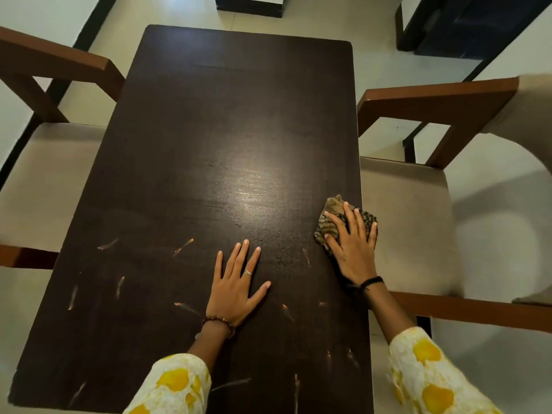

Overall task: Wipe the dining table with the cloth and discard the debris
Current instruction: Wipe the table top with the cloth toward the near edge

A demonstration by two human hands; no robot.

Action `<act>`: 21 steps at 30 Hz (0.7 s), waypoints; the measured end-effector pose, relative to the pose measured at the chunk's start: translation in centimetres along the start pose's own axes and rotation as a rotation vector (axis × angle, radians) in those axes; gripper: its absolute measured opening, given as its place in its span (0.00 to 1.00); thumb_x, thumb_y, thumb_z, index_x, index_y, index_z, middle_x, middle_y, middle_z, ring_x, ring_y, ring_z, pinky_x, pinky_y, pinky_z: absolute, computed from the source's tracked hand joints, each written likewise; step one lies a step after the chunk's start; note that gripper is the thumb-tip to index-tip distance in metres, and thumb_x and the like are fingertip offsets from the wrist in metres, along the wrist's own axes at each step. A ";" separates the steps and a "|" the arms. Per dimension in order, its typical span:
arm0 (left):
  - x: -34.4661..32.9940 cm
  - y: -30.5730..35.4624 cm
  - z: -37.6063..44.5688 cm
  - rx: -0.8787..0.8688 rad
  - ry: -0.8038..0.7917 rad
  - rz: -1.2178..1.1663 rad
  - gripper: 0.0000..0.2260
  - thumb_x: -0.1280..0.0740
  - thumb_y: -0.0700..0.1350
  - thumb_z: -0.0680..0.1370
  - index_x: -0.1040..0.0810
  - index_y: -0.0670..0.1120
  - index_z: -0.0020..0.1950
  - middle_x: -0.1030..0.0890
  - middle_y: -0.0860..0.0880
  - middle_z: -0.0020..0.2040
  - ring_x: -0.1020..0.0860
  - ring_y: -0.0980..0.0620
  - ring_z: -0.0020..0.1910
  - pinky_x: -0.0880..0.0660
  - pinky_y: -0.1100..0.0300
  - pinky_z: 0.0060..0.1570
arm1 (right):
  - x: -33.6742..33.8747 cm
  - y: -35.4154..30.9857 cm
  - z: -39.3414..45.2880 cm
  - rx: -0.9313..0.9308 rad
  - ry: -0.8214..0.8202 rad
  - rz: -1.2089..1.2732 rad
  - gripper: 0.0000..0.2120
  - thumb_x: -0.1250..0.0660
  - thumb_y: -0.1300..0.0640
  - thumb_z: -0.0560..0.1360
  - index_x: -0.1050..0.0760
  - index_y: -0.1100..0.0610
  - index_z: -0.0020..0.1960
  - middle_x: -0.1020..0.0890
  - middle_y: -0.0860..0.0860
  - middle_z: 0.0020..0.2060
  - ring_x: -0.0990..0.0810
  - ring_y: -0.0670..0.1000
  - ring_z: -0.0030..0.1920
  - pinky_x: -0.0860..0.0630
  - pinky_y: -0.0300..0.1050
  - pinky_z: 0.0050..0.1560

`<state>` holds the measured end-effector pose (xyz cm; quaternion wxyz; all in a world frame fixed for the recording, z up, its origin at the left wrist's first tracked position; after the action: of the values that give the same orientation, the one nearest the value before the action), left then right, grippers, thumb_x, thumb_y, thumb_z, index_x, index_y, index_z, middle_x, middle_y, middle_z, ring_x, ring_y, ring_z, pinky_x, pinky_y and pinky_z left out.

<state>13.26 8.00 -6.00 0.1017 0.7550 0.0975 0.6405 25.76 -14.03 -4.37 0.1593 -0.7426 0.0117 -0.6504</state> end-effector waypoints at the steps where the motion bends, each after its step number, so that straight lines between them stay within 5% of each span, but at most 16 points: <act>1: 0.0 0.0 0.0 -0.001 0.001 0.002 0.30 0.54 0.64 0.77 0.45 0.49 0.75 0.45 0.46 0.75 0.49 0.49 0.74 0.53 0.44 0.70 | 0.1 0.1 0.9 -0.001 0.000 0.000 0.29 0.56 0.39 0.74 0.38 0.46 0.71 0.45 0.51 0.75 0.50 0.54 0.75 0.60 0.64 0.70; 7: 0.0 0.0 0.0 -0.001 0.003 0.006 0.31 0.54 0.65 0.77 0.45 0.49 0.75 0.45 0.46 0.75 0.49 0.49 0.74 0.53 0.44 0.70 | 0.6 0.2 4.4 -0.023 -0.028 -0.009 0.29 0.55 0.38 0.75 0.41 0.47 0.73 0.48 0.51 0.76 0.53 0.53 0.75 0.64 0.62 0.70; 14: 0.2 0.1 0.1 -0.013 0.014 -0.007 0.31 0.54 0.65 0.77 0.44 0.49 0.74 0.43 0.44 0.74 0.48 0.49 0.74 0.55 0.45 0.71 | 0.0 -0.3 -2.7 0.014 0.008 0.035 0.30 0.59 0.38 0.75 0.37 0.49 0.71 0.46 0.51 0.75 0.52 0.51 0.75 0.65 0.61 0.70; 21: 0.3 0.1 -0.1 -0.007 0.030 -0.017 0.32 0.54 0.64 0.77 0.46 0.46 0.75 0.43 0.45 0.75 0.48 0.49 0.74 0.55 0.45 0.71 | -1.4 -1.6 -6.1 -0.117 0.003 -0.053 0.32 0.66 0.34 0.75 0.48 0.46 0.74 0.45 0.55 0.75 0.49 0.56 0.75 0.65 0.65 0.68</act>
<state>13.25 7.95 -5.64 0.1080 0.7442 0.1032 0.6510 19.34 -13.50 -4.72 0.0982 -0.7497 0.0304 -0.6538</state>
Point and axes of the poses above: each hand's wrist, its own z-axis towards the middle knuckle, its own x-axis out of the back of the hand, y = z × x, the point moved 7 cm from there along z, towards the middle knuckle
